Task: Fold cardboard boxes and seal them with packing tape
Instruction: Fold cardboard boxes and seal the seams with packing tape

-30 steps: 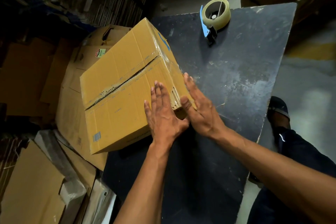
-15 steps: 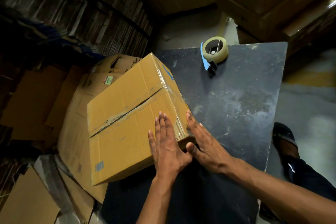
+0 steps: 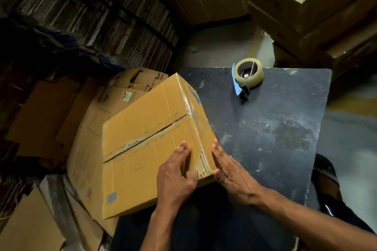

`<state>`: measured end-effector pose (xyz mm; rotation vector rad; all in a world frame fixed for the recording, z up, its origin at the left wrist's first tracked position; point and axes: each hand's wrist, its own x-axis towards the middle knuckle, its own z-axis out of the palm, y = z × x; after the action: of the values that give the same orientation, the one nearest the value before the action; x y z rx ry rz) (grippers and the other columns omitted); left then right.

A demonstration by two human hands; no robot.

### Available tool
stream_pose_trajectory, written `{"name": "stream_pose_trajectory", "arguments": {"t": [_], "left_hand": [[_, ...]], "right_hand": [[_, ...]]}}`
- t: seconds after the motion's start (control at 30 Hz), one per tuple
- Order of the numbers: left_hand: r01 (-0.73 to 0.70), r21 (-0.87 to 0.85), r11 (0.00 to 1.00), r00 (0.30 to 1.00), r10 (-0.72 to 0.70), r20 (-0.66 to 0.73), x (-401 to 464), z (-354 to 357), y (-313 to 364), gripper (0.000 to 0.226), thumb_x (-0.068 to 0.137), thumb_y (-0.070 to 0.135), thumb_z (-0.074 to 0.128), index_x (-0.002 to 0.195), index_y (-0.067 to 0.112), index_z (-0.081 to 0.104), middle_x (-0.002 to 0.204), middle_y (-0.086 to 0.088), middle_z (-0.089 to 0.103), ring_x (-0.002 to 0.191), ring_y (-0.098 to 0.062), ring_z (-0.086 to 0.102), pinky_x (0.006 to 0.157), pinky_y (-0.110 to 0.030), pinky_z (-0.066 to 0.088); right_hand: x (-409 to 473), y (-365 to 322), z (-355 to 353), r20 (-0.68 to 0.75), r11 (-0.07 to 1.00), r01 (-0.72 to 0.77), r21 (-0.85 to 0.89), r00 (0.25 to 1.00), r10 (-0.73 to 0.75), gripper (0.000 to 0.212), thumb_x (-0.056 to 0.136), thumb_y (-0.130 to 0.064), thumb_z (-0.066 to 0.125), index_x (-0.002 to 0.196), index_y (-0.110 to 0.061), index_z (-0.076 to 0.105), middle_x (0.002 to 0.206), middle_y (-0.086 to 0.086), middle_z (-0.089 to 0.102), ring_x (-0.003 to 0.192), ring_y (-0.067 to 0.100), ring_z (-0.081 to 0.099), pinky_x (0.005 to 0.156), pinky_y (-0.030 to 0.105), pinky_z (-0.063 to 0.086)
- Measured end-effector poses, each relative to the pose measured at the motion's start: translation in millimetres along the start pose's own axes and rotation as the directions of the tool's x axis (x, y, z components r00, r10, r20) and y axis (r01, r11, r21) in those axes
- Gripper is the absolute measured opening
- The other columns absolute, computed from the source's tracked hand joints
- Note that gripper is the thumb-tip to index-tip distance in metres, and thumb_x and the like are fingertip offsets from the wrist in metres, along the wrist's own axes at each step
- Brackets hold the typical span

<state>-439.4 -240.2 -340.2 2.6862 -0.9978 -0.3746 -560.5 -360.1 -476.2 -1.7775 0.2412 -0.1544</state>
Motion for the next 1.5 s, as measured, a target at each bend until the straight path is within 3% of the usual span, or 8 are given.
{"name": "stream_pose_trajectory", "arguments": {"t": [0.1,0.3,0.5,0.77,0.9,1.17,1.37,1.5], "left_hand": [[0.018,-0.108,0.994,0.979,-0.04,-0.202,25.5,-0.4,11.5,0.057,0.085,0.03,0.051,0.139,0.02,0.065,0.141,0.005,0.063,0.125,-0.006,0.058,0.108,-0.032,0.05],[0.017,-0.14,0.99,0.925,-0.069,-0.374,83.7,29.1,4.2,0.06,0.096,0.039,0.038,0.151,0.019,0.052,0.163,0.001,0.038,0.152,-0.01,0.03,0.123,-0.043,0.032],[0.1,-0.047,0.994,0.962,-0.109,-0.251,97.8,43.0,-3.2,0.066,0.101,0.059,0.019,0.16,0.033,0.027,0.169,0.013,0.019,0.157,0.0,0.005,0.129,-0.042,0.002],[0.161,-0.029,0.987,0.96,-0.163,-0.229,96.5,43.1,7.3,0.064,0.104,0.056,0.017,0.163,0.031,0.02,0.169,0.016,0.014,0.156,0.003,0.003,0.13,-0.04,-0.002],[0.184,0.003,0.983,0.966,-0.181,-0.186,98.4,41.8,6.1,0.066,0.104,0.058,0.012,0.163,0.03,0.013,0.169,0.016,0.008,0.155,0.004,-0.002,0.13,-0.039,-0.003],[0.145,0.154,0.977,0.986,-0.13,-0.102,101.8,50.8,-17.9,0.062,0.109,0.046,0.022,0.165,0.025,0.007,0.171,0.012,-0.003,0.157,-0.003,-0.008,0.129,-0.038,-0.004],[0.133,0.077,0.988,0.983,-0.122,-0.136,102.4,51.0,-14.0,0.072,0.105,0.063,0.006,0.164,0.022,0.01,0.172,0.008,0.002,0.158,-0.004,-0.003,0.129,-0.034,-0.004],[0.183,0.027,0.983,0.973,-0.177,-0.148,101.2,45.1,-1.7,0.067,0.105,0.06,0.008,0.163,0.025,0.014,0.171,0.008,0.007,0.158,-0.003,0.001,0.13,-0.041,0.003]], "right_hand": [[21.0,-27.2,-9.5,-0.163,0.99,0.13,0.054,0.979,-0.12,0.101,0.089,-0.087,0.007,0.163,-0.021,-0.013,0.171,-0.009,-0.018,0.158,0.009,-0.008,0.128,0.055,0.013],[60.3,-57.2,-6.4,-0.118,0.982,0.184,0.046,0.977,-0.178,0.101,0.091,-0.084,0.006,0.164,-0.016,-0.006,0.171,-0.006,-0.019,0.158,0.013,-0.011,0.127,0.058,0.007],[62.0,-49.5,-16.5,-0.028,0.975,0.191,0.114,0.982,-0.189,0.101,0.091,-0.083,0.012,0.163,-0.018,-0.01,0.171,-0.009,-0.019,0.158,0.015,-0.012,0.128,0.055,0.003],[63.5,-33.4,-31.3,0.117,0.985,0.171,0.007,0.978,-0.171,0.1,0.093,-0.08,0.019,0.161,-0.017,-0.02,0.169,-0.004,-0.027,0.157,0.016,-0.017,0.127,0.056,0.001],[57.2,3.4,-37.8,0.24,0.995,0.024,-0.101,0.971,0.001,0.112,0.081,-0.094,0.004,0.157,-0.019,-0.029,0.163,-0.01,-0.037,0.153,0.005,-0.026,0.128,0.053,-0.002],[135.2,-45.9,-37.8,0.022,0.986,0.11,0.126,0.993,-0.113,0.096,0.089,-0.083,-0.003,0.16,-0.022,-0.021,0.167,-0.009,-0.029,0.155,0.009,-0.021,0.127,0.045,-0.01],[144.0,-33.9,-22.4,-0.046,0.981,0.115,0.153,0.993,-0.109,0.093,0.091,-0.081,0.0,0.162,-0.022,-0.015,0.17,-0.008,-0.022,0.157,0.011,-0.015,0.127,0.044,-0.007],[143.7,-30.6,-20.5,-0.059,0.976,-0.019,0.219,0.998,0.033,0.098,0.088,-0.086,-0.001,0.161,-0.022,-0.015,0.169,-0.006,-0.024,0.155,0.004,-0.018,0.129,0.047,-0.004]]}}
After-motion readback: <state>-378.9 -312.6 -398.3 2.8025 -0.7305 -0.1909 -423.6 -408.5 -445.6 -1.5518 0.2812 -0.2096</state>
